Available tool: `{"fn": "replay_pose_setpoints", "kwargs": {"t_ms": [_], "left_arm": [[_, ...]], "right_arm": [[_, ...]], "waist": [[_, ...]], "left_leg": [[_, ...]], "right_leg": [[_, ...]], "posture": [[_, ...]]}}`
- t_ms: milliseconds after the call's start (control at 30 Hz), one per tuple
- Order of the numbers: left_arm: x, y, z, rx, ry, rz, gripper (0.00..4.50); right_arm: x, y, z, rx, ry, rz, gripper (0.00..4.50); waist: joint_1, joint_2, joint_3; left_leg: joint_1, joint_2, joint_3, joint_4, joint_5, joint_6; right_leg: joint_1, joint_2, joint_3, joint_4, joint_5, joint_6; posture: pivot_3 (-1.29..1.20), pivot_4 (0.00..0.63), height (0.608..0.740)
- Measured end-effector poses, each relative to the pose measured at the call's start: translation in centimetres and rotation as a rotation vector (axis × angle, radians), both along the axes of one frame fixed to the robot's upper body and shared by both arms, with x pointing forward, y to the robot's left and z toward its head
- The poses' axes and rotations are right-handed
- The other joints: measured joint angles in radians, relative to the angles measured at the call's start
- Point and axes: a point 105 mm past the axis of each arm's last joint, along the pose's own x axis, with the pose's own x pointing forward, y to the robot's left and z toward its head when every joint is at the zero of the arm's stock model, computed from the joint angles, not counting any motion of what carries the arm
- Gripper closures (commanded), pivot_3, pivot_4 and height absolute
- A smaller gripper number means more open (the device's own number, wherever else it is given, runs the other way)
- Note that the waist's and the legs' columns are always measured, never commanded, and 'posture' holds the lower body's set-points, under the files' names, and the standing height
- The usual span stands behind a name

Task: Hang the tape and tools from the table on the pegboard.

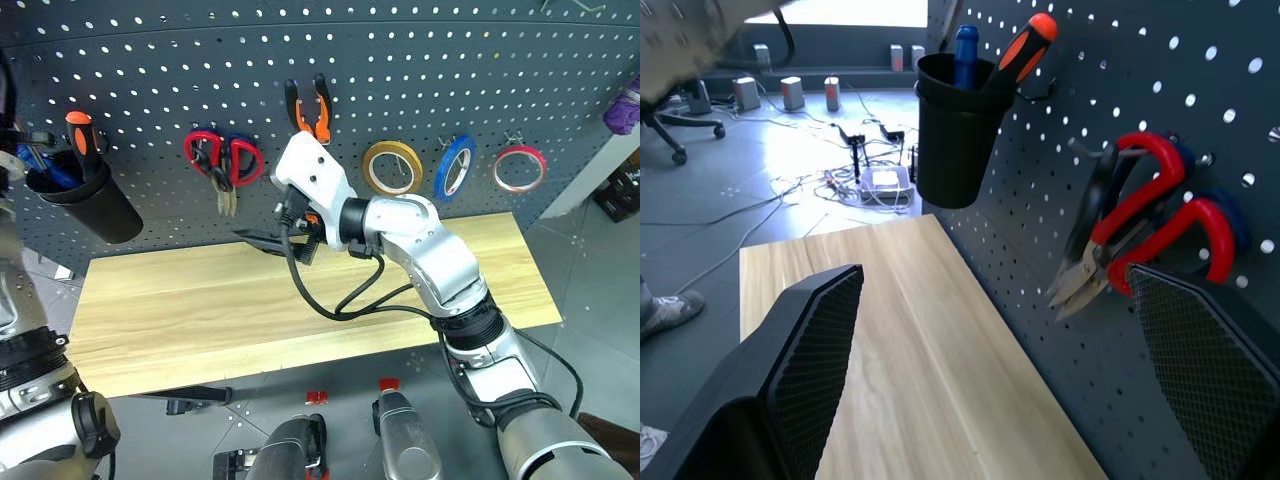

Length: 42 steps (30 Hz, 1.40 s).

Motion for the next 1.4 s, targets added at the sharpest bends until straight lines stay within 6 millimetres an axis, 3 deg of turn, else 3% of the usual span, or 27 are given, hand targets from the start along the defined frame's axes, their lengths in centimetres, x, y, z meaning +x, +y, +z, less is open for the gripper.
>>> {"fn": "replay_pose_setpoints", "kwargs": {"t_ms": [200, 267, 600, 833, 1000, 1067, 1200, 1267, 1400], "left_arm": [[0.4, 0.6, -2.0, -0.037, 0.007, 0.04, 3.62], [0.1, 1.1, -2.5, -0.045, 0.012, 0.077, 2.87], [-1.2, 1.6, -3.2, -0.086, -0.019, 0.156, 0.03], [-3.6, 0.9, -4.1, -0.172, 0.082, 0.228, 0.03], [-5.2, -0.4, -3.6, -0.182, 0.113, 0.256, 0.03], [-5.5, -1.5, -4.3, -0.18, 0.141, 0.204, 0.03], [-5.7, -4.4, -9.6, -0.144, 0.359, 0.043, 0.03], [-6.3, -4.8, -13.5, -0.168, 0.502, 0.018, 0.03], [-6.9, -4.0, -17.4, -0.225, 0.613, 0.04, 0.03]], "right_arm": [[-0.6, 0.4, 0.2, 0.003, 0.016, 0.02, 0.0], [-0.6, 0.4, 0.3, 0.005, 0.016, 0.02, 0.0], [-0.7, 0.6, 0.6, 0.02, 0.019, 0.032, 0.0], [0.5, -2.2, -0.1, 0.07, 0.053, -0.053, 0.0], [1.1, -5.0, -2.7, 0.089, 0.088, -0.14, 0.0], [0.6, -5.9, -4.0, 0.098, 0.09, -0.156, 0.0], [-0.6, -6.6, -6.9, 0.079, 0.109, -0.141, 0.0], [-0.8, -6.5, -8.1, 0.078, 0.134, -0.142, 0.0], [1.8, -7.8, -10.8, 0.113, 0.199, -0.348, 0.0]], "waist": [[-0.027, -0.002, -0.002], [-0.039, -0.002, -0.002], [-0.053, -0.002, -0.012], [-0.052, -0.003, -0.046], [-0.03, -0.003, -0.076], [-0.024, -0.002, -0.091], [-0.014, 0.002, -0.112], [-0.011, 0.004, -0.123], [0.014, 0.004, -0.137]], "left_leg": [[-0.005, -0.001, 0.0, 0.001, 0.0, 0.0], [-0.005, 0.0, 0.0, 0.001, 0.0, 0.0], [-0.004, 0.0, 0.0, 0.001, 0.001, -0.001], [-0.004, -0.001, 0.0, 0.0, 0.001, -0.001], [-0.004, -0.001, 0.0, 0.0, 0.0, -0.001], [-0.004, -0.001, 0.001, -0.001, 0.0, -0.001], [-0.002, -0.001, 0.002, -0.001, 0.0, -0.001], [0.003, 0.0, 0.002, -0.002, 0.0, 0.0], [0.012, 0.0, 0.002, -0.003, -0.001, 0.001]], "right_leg": [[-0.004, -0.001, 0.0, 0.0, 0.002, -0.003], [-0.005, -0.001, 0.0, 0.001, 0.002, -0.003], [-0.006, -0.001, 0.0, 0.005, 0.002, -0.003], [-0.006, 0.0, 0.0, 0.007, 0.002, -0.003], [-0.006, 0.0, 0.0, 0.007, 0.002, -0.003], [-0.006, 0.0, 0.0, 0.006, 0.002, -0.003], [-0.003, 0.0, 0.002, 0.004, 0.002, -0.003], [0.001, 0.001, 0.003, 0.002, 0.002, -0.003], [0.011, 0.001, 0.003, -0.001, 0.002, -0.003]], "posture": [[-0.29, 0.194, 0.74], [-0.28, 0.192, 0.74], [-0.26, 0.177, 0.74], [-0.18, 0.142, 0.74], [-0.15, 0.111, 0.74], [-0.15, 0.105, 0.74], [-0.14, 0.092, 0.74], [-0.14, 0.086, 0.74], [-0.14, 0.07, 0.74]]}}
